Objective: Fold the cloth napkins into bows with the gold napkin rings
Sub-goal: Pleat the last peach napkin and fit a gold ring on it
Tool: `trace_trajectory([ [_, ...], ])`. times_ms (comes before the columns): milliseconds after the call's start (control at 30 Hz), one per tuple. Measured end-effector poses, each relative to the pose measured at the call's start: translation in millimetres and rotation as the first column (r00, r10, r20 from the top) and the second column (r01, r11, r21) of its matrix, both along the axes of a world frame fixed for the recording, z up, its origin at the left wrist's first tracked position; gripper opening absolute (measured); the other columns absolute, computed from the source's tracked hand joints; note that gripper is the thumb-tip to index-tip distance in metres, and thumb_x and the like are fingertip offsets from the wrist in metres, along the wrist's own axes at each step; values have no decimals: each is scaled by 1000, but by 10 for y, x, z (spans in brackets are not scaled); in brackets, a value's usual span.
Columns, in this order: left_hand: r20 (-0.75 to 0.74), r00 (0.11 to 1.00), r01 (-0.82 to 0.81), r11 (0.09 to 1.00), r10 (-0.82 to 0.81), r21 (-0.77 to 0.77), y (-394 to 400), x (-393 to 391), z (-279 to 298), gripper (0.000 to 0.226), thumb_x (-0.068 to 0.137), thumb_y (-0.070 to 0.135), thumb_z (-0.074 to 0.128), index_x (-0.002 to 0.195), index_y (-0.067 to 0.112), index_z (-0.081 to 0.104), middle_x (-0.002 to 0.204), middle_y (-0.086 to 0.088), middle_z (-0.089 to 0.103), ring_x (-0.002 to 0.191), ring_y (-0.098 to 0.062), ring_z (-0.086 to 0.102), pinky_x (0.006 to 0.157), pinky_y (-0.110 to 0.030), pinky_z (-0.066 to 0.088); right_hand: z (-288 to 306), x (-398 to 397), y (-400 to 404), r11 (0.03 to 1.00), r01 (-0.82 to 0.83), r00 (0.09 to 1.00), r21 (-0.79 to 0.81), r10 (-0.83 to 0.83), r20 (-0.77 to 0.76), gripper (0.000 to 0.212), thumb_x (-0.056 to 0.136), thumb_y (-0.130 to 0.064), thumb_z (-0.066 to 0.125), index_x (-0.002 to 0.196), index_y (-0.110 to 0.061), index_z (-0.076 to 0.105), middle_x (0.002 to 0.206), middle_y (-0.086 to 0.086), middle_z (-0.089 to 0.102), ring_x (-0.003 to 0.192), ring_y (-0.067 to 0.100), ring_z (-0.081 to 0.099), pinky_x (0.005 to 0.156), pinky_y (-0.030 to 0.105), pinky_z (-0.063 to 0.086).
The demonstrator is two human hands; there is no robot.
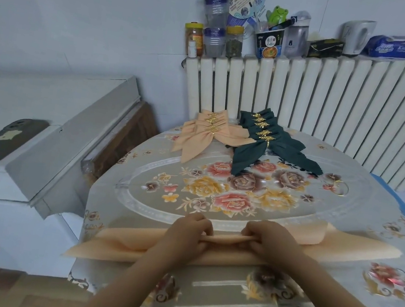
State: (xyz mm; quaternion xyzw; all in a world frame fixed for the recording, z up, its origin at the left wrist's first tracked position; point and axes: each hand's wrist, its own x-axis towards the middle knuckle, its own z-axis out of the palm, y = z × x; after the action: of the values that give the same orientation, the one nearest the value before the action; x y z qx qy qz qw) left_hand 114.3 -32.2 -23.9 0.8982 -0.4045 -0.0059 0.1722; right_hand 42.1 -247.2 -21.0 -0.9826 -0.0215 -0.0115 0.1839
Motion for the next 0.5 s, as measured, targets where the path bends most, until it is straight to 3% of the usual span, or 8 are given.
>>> trace_trajectory([
  [167, -52, 998, 25, 998, -22, 66, 85, -116, 8, 39, 83, 53, 56, 93, 17, 71, 104, 1, 61, 98, -14, 51, 87, -30, 41, 9, -169, 2, 998, -67, 998, -23, 66, -15, 33, 89, -45, 54, 105, -20, 67, 103, -2, 69, 94, 14, 60, 85, 30, 46],
  [234, 8, 1000, -1, 998, 1, 59, 35, -144, 6, 49, 85, 52, 45, 90, 11, 72, 101, -3, 63, 96, -19, 53, 86, -34, 42, -18, -221, 17, 996, -67, 997, -51, 68, 27, 38, 94, -46, 45, 110, -18, 66, 108, -1, 69, 98, 15, 61, 88, 31, 45],
  [300, 55, 998, -19, 997, 15, 77, -37, -230, -33, 42, 90, 42, 45, 103, 8, 67, 112, -8, 61, 107, -25, 53, 95, -38, 41, -70, -311, 55, 998, -48, 995, -28, 50, 92, 44, 92, -49, 42, 113, -19, 67, 115, -4, 67, 104, 14, 61, 92, 28, 44],
  [334, 3, 999, -39, 994, 39, 99, -73, -280, -67, 42, 94, 40, 44, 120, 10, 57, 129, -7, 53, 122, -26, 46, 105, -37, 34, -86, -344, 69, 999, -36, 991, -1, 36, 126, 48, 89, -52, 40, 109, -20, 68, 116, -6, 67, 105, 13, 61, 93, 26, 42],
  [400, -96, 992, -55, 976, 77, 212, -81, -393, -175, 57, 99, 46, 31, 148, 19, 21, 157, -1, 16, 145, -19, 11, 118, -34, 7, -107, -408, 112, 999, -29, 988, 16, 26, 149, 49, 84, -53, 39, 99, -20, 72, 115, -8, 67, 107, 11, 61, 93, 25, 39],
  [434, -76, 995, -41, 962, 64, 268, -76, -422, -207, 60, 99, 48, 23, 151, 23, 6, 159, 2, 1, 146, -14, -2, 118, -34, -3, -99, -425, 141, 1000, -20, 989, 5, 19, 145, 47, 83, -50, 40, 96, -20, 74, 116, -8, 67, 109, 11, 59, 95, 25, 38],
  [501, -29, 999, -23, 947, 34, 321, -57, -443, -240, 59, 100, 48, 15, 151, 25, -5, 158, 5, -9, 145, -11, -12, 117, -35, -9, -85, -403, 209, 1000, -14, 989, -11, 16, 146, 40, 83, -43, 45, 93, -18, 75, 113, -6, 68, 106, 14, 58, 96, 28, 39],
])
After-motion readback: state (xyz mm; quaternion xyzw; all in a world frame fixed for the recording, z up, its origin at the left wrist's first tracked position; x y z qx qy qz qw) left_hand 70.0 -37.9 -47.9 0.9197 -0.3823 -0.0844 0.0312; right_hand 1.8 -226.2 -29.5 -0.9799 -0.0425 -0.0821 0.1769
